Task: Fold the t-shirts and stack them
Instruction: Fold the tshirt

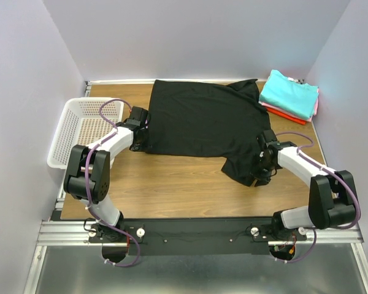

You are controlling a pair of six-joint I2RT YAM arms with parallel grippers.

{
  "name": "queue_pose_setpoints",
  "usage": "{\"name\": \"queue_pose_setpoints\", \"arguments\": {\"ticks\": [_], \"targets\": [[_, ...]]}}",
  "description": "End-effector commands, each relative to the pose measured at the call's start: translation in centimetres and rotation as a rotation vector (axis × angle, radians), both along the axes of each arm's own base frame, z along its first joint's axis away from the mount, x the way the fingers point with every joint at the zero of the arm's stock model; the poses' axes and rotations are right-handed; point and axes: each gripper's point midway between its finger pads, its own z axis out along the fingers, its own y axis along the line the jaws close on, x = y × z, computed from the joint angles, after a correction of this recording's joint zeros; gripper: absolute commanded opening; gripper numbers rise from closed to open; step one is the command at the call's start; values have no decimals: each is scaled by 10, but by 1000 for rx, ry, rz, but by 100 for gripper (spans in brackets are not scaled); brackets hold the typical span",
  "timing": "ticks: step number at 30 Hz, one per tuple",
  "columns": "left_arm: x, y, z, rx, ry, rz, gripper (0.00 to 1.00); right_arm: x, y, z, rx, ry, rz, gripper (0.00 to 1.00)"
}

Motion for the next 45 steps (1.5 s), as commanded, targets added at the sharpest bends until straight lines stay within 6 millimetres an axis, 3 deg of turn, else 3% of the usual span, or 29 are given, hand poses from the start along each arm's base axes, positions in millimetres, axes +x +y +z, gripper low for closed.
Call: {"name": "queue_pose_setpoints", "arguments": {"ticks": [1, 5, 7, 12, 18, 27, 36, 40, 45], "targets": [[-7, -2, 7, -4, -5, -31, 0, 2, 0, -10, -22, -1, -27, 49], [-6, -1, 6, -1, -2, -39, 0, -4, 4, -17, -12, 22, -30, 44], [-6, -1, 5, 4, -1, -42, 0, -6, 6, -19, -4, 31, -38, 37], [-5, -2, 6, 4, 0, -56, 0, -13, 8, -14, 10, 36, -48, 0], [-14, 9, 14, 50, -3, -55, 0, -35, 6, 7, 10, 89, -73, 0], [-44, 12, 28, 22, -6, -36, 0, -58, 1, 43, -14, 124, -81, 0], [-93, 2, 33, -102, 57, -6, 0, -80, 5, 74, 32, 128, -101, 1], [-96, -1, 36, -126, 57, 6, 0, -56, 4, 90, 17, 47, -96, 0], [-74, -8, 48, -141, 28, -6, 0, -10, 6, 102, -17, -33, -96, 0]]}}
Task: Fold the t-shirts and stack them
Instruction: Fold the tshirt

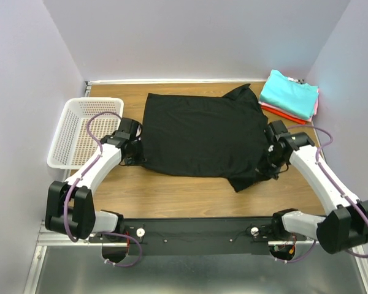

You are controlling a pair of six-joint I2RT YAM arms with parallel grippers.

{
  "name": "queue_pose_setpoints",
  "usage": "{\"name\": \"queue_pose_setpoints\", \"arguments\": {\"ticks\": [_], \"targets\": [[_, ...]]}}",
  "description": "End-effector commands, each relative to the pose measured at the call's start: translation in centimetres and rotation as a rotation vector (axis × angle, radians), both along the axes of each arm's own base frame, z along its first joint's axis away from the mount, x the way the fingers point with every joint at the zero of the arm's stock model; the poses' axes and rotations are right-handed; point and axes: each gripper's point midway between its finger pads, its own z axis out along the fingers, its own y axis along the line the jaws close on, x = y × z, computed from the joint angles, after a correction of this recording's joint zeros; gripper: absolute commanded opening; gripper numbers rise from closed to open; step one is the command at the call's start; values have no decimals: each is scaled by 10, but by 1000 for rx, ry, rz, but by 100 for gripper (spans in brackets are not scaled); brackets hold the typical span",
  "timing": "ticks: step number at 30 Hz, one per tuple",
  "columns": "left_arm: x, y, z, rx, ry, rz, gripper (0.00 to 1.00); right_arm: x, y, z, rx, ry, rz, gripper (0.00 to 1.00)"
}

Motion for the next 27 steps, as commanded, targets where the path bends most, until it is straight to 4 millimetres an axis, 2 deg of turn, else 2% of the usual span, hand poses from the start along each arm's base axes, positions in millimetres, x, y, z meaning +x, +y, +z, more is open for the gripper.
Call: {"name": "queue_pose_setpoints", "arguments": {"ticks": [1, 2, 8, 9, 11, 14, 16, 17, 18, 19, 20, 27], "targets": [[19, -12, 15, -42, -32, -7, 0, 35, -3, 8, -61, -60, -2, 0], [27, -13, 21, -41, -50, -7, 0, 49, -2, 11, -72, -78, 10, 0], [56, -15, 24, -30, -71, -2, 0, 99, -11, 18, -180, -139, 47, 0], [64, -16, 26, -31, -76, -1, 0, 114, -12, 21, -200, -160, 54, 0], [77, -16, 32, -33, -101, 1, 0, 128, -15, 21, -234, -173, 60, 0], [92, -14, 31, -32, -102, 6, 0, 155, -17, 22, -275, -192, 76, 0], [100, -13, 32, -31, -109, 7, 0, 172, -15, 30, -281, -229, 78, 0], [108, -11, 37, -35, -125, 12, 0, 179, -15, 30, -289, -236, 80, 0], [112, -10, 34, -35, -118, 13, 0, 184, -15, 29, -294, -238, 92, 0], [116, -10, 35, -37, -121, 15, 0, 191, -15, 22, -304, -221, 96, 0], [121, -8, 36, -40, -127, 16, 0, 201, -14, 28, -308, -247, 96, 1], [154, -12, 37, -53, -137, 4, 0, 253, -11, 36, -334, -305, 120, 0]]}}
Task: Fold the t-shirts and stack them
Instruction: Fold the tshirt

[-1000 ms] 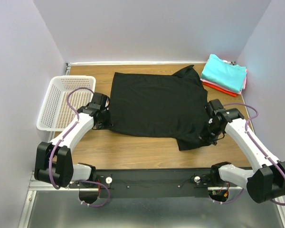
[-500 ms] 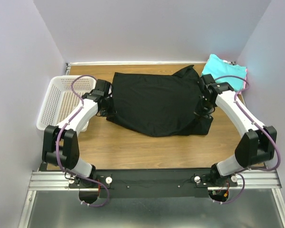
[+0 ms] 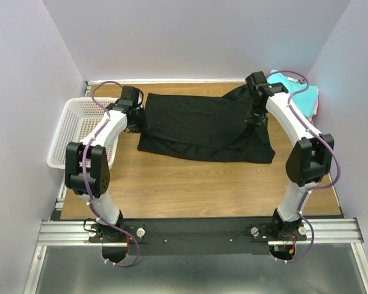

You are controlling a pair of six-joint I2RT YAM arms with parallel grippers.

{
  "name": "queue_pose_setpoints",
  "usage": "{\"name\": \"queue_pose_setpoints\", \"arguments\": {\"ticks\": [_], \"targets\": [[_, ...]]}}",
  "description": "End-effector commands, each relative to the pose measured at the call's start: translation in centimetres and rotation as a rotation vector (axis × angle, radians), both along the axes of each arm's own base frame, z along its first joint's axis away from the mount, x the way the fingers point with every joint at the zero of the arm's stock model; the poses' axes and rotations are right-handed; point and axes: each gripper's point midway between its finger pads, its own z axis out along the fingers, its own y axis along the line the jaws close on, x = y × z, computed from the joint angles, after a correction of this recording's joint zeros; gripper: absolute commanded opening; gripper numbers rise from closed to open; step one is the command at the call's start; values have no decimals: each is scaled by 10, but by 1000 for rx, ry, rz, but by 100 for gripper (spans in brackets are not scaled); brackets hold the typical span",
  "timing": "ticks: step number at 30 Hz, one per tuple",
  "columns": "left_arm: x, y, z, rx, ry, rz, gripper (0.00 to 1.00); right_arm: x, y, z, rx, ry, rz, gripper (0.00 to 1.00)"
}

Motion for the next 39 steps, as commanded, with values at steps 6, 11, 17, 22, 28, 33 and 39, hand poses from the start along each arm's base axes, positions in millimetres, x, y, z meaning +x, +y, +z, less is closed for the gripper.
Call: {"name": "queue_pose_setpoints", "arguments": {"ticks": [6, 11, 17, 22, 28, 33, 39], "targets": [[30, 4, 5, -19, -26, -5, 0, 56, -11, 14, -80, -83, 26, 0], [39, 14, 3, -25, -22, 12, 0, 71, -17, 14, -100, -94, 30, 0], [46, 13, -5, -47, -17, 14, 0, 86, -22, 9, -112, -94, 35, 0], [57, 6, -22, -72, 5, -9, 0, 96, -22, -3, -126, -77, 62, 0], [77, 8, -28, -62, 4, 10, 0, 111, -23, -23, -148, -56, 94, 0], [87, 11, -25, -62, -8, 37, 0, 130, -22, -34, -149, -69, 111, 0], [97, 15, -10, -47, -52, 64, 43, 151, -25, -30, -116, -112, 111, 23]]}}
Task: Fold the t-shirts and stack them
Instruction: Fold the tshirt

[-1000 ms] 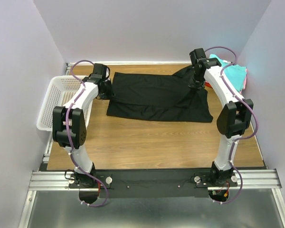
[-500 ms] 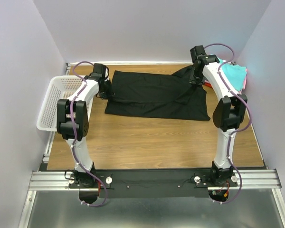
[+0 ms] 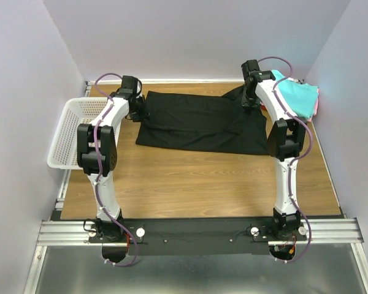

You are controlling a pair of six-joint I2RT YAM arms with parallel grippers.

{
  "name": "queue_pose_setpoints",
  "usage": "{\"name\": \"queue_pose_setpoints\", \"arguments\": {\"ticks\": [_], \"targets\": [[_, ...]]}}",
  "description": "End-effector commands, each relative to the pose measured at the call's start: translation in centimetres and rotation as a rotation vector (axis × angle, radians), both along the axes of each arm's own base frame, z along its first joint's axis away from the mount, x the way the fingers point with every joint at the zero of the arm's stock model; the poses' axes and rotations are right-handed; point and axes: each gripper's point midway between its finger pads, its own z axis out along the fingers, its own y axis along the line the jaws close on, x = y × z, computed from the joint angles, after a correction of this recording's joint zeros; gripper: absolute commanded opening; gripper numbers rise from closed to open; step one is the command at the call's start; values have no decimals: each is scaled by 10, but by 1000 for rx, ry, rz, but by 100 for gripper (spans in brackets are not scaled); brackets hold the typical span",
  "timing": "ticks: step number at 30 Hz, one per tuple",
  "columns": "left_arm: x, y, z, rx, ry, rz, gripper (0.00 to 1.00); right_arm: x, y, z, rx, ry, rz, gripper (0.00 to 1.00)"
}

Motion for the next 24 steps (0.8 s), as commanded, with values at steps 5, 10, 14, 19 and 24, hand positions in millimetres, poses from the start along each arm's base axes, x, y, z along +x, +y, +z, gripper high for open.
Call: {"name": "queue_pose_setpoints", "arguments": {"ticks": [5, 10, 14, 19, 24], "targets": [[18, 13, 39, 26, -122, 78, 61, 10, 4, 23, 66, -64, 70, 75], [17, 5, 49, 41, -161, 56, 61, -31, 17, 3, 149, 25, 116, 63], [8, -28, 37, 28, -137, -41, 61, -52, 32, -14, 246, 73, 148, 56], [-17, -62, 12, -16, -72, -116, 61, -67, 45, -34, 328, 123, 141, 51], [-36, -71, -13, -55, -10, -149, 61, -68, 53, -44, 374, 144, 143, 49]]}}
